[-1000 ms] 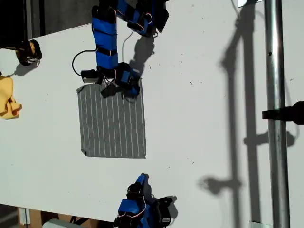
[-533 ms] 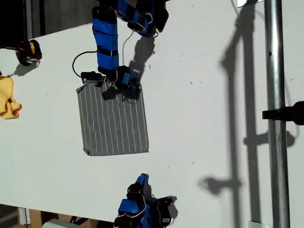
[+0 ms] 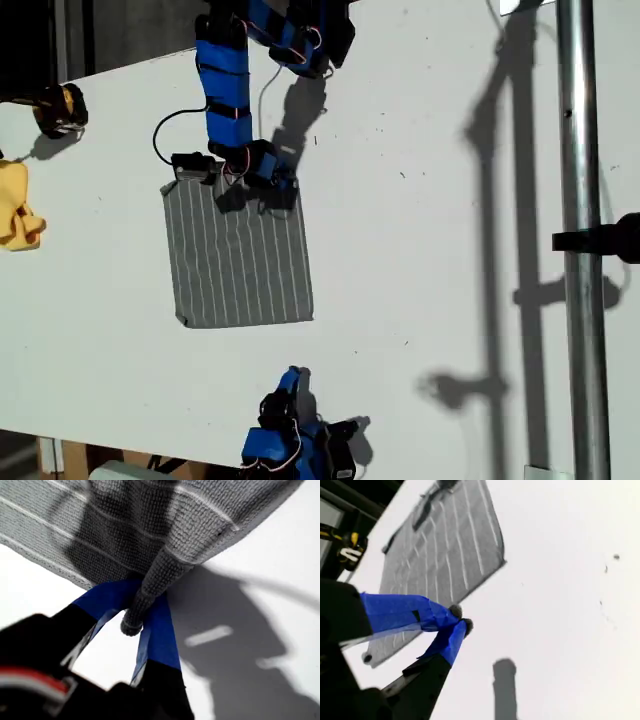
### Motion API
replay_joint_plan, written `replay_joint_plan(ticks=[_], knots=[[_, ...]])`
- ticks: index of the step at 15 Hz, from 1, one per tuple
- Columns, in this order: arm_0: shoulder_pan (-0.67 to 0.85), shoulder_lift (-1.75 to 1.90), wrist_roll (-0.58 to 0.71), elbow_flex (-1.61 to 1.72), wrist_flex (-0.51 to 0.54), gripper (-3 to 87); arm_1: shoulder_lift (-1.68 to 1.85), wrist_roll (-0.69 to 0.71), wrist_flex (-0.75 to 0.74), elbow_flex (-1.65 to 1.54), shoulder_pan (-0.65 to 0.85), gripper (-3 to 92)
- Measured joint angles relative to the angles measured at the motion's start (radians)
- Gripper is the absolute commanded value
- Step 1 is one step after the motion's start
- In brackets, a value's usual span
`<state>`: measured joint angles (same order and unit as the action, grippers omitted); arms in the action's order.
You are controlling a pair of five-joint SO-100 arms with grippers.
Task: Grasp corners of a towel and fold twice.
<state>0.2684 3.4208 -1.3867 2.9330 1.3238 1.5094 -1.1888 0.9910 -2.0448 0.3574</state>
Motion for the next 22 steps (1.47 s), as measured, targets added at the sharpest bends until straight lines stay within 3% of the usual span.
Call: replay_joint_plan(ticks=[4, 6, 10, 14, 16, 17, 19, 22], knots=[[-0.002, -0.515, 0.006, -0.331, -0.092, -2.5, 0.000, 0.000, 0.000, 0.000, -0.008, -0.1], [-0.003, -0.816, 0.049, -0.561, -0.091, -2.5, 0.000, 0.000, 0.000, 0.000, -0.014, -0.1], [-0.003, -1.328, 0.129, -1.058, 0.063, -2.5, 0.002, -0.002, 0.000, 0.000, -0.032, -0.1], [-0.005, -1.575, 0.184, -1.370, 0.155, -1.5, 0.008, -0.002, 0.000, 0.000, -0.049, -0.1], [-0.005, -1.588, 0.252, -1.404, 0.161, 25.8, 0.032, -0.002, 0.000, -0.002, -0.049, -0.1], [-0.005, -1.589, 0.278, -1.404, 0.161, 31.2, 0.038, -0.002, 0.000, -0.002, -0.049, -0.1], [-0.005, -1.589, 0.327, -1.404, 0.170, 37.2, 0.038, -0.002, 0.000, -0.002, -0.051, -0.1], [-0.005, -1.589, 0.397, -1.401, 0.175, 36.4, 0.038, -0.002, 0.002, -0.003, -0.051, -0.1]])
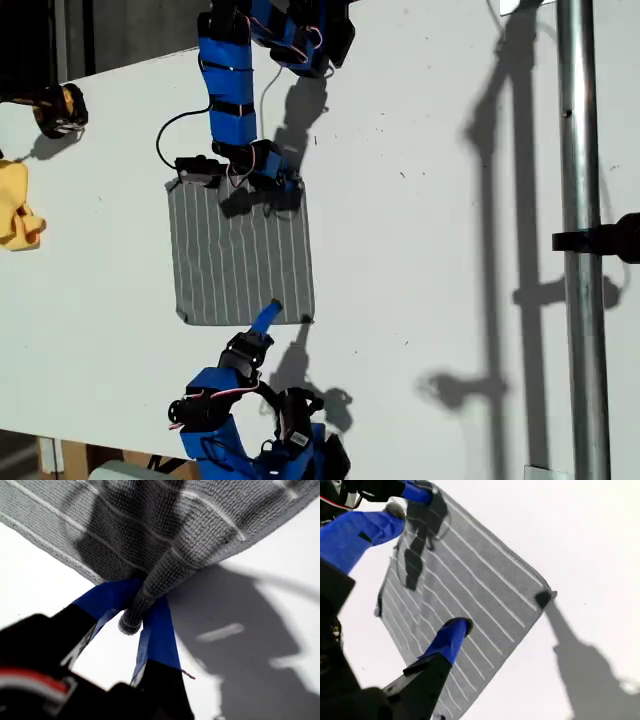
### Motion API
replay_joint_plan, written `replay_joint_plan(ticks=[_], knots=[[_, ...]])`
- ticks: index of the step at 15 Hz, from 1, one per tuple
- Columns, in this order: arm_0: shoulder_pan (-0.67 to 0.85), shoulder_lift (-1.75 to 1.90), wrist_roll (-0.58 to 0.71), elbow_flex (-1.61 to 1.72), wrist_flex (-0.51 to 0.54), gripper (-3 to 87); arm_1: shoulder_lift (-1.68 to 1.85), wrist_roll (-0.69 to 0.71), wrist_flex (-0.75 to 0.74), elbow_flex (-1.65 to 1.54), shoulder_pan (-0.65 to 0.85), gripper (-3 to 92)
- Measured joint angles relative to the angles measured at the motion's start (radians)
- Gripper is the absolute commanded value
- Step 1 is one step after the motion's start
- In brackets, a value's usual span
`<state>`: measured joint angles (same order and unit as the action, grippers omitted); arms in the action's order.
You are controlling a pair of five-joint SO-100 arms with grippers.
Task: Grasp corners of a towel and fold twice.
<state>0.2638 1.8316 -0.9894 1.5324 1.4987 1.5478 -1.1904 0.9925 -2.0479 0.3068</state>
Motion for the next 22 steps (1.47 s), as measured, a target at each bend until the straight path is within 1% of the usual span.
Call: replay_joint_plan(ticks=[2, 7, 10, 12, 17, 20, 22], knots=[[0.005, 0.000, 0.025, 0.040, -0.014, 35.8, 0.000, 0.000, 0.000, -0.003, 0.000, -0.1], [0.057, -0.066, 0.121, 0.186, -0.130, 35.8, 0.000, 0.000, 0.000, -0.015, 0.000, -0.1], [0.080, -0.170, 0.135, 0.190, -0.183, 34.9, 0.000, 0.000, 0.000, -0.018, 0.000, -0.1], [0.081, -0.242, 0.127, 0.190, -0.212, 34.4, 0.000, 0.000, 0.000, -0.018, 0.000, -0.1], [0.078, -0.410, 0.051, 0.149, -0.245, 33.8, 0.000, 0.000, 0.000, -0.018, 0.000, -0.1], [0.071, -0.499, 0.023, 0.083, -0.255, 33.2, 0.000, 0.000, 0.000, -0.018, 0.000, -0.1], [0.061, -0.565, 0.002, 0.032, -0.255, 30.8, 0.003, 0.000, 0.000, -0.018, 0.000, -0.1]])
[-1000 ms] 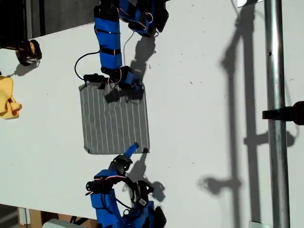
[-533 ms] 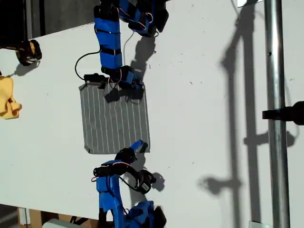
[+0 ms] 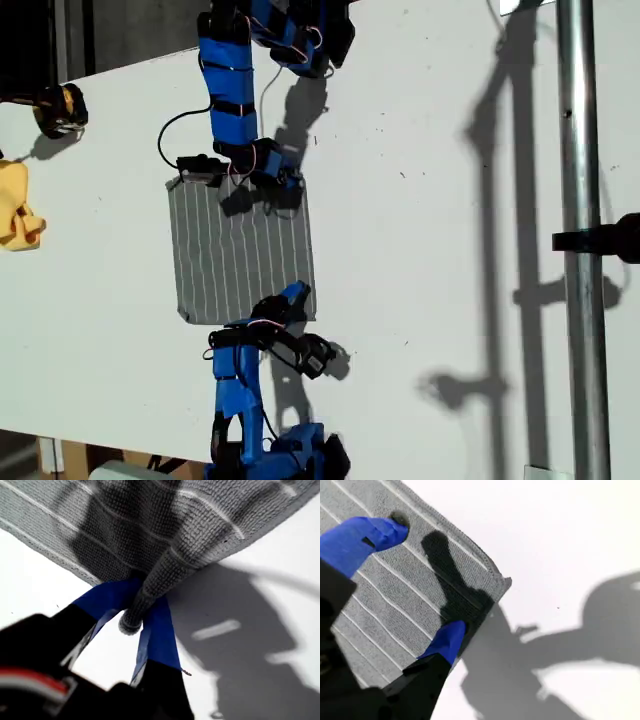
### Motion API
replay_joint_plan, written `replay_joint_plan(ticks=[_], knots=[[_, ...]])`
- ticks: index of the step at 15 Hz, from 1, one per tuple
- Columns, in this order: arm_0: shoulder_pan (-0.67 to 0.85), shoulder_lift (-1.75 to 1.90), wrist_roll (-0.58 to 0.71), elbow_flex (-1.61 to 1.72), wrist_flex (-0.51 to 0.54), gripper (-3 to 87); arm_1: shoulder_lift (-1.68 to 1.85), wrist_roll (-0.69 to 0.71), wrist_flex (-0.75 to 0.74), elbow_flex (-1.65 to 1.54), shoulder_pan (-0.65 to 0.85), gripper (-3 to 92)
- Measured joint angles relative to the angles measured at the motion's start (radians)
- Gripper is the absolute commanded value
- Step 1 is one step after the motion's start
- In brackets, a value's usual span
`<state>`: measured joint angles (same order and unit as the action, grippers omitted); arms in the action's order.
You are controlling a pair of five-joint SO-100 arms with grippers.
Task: Grasp corners of a towel and fold twice.
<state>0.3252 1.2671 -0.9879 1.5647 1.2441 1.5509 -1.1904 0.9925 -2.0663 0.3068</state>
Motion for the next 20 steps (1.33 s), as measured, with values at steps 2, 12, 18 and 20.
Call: replay_joint_plan(ticks=[2, 12, 18, 20], knots=[[-0.014, -0.071, -0.021, -0.055, 0.018, 28.3, 0.026, 0.000, 0.002, 0.000, 0.000, -0.1], [-0.034, -0.087, -0.100, -0.032, 0.035, 8.0, 0.118, 0.000, 0.012, -0.051, 0.000, -0.1], [-0.040, -0.094, -0.095, -0.058, 0.064, -2.4, 0.233, 0.000, 0.041, -0.083, 0.003, -0.1], [-0.063, -0.094, -0.086, -0.095, 0.089, -2.4, 0.250, 0.000, 0.058, -0.083, -0.005, -0.2]])
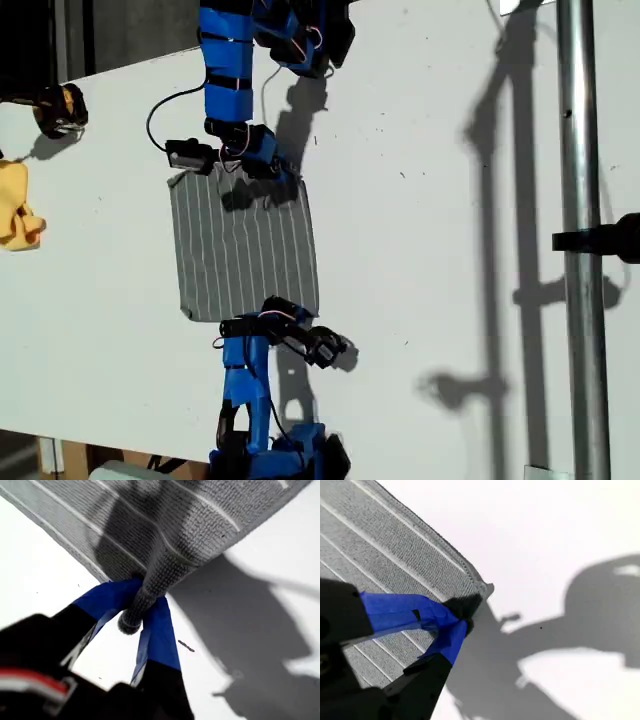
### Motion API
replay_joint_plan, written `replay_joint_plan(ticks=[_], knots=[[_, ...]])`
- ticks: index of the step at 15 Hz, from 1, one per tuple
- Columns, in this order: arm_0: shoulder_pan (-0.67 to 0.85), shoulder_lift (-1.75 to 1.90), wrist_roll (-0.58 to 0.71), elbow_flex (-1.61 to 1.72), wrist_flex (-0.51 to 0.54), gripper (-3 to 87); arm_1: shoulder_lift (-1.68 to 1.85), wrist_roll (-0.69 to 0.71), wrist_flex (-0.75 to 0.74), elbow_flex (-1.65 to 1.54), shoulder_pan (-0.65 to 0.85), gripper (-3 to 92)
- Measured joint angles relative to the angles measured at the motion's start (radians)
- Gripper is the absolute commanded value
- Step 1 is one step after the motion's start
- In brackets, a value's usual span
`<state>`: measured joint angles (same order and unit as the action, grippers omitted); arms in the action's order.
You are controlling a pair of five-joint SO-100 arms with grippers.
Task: Grasp corners of a towel and fold twice.
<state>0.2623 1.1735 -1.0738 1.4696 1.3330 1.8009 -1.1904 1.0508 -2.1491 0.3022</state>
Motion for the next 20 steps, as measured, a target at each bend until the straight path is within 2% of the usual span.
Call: replay_joint_plan(ticks=[4, 8, 10, 15, 20], knots=[[-0.034, 0.080, 0.028, -0.009, 0.003, -2.3, 0.075, 0.000, 0.029, 0.000, -0.034, -0.2], [-0.037, 0.086, 0.031, -0.011, 0.009, 25.0, 0.075, 0.000, 0.029, 0.000, -0.034, -0.2], [-0.044, 0.089, 0.032, -0.018, 0.037, 31.2, 0.075, 0.000, 0.029, 0.000, -0.034, -0.2], [-0.063, 0.187, 0.097, -0.046, 0.135, 35.5, 0.075, 0.000, 0.020, 0.000, -0.032, -0.2], [-0.075, 0.089, 0.126, -0.046, 0.087, 35.8, 0.075, 0.000, 0.020, 0.000, -0.032, -0.2]])
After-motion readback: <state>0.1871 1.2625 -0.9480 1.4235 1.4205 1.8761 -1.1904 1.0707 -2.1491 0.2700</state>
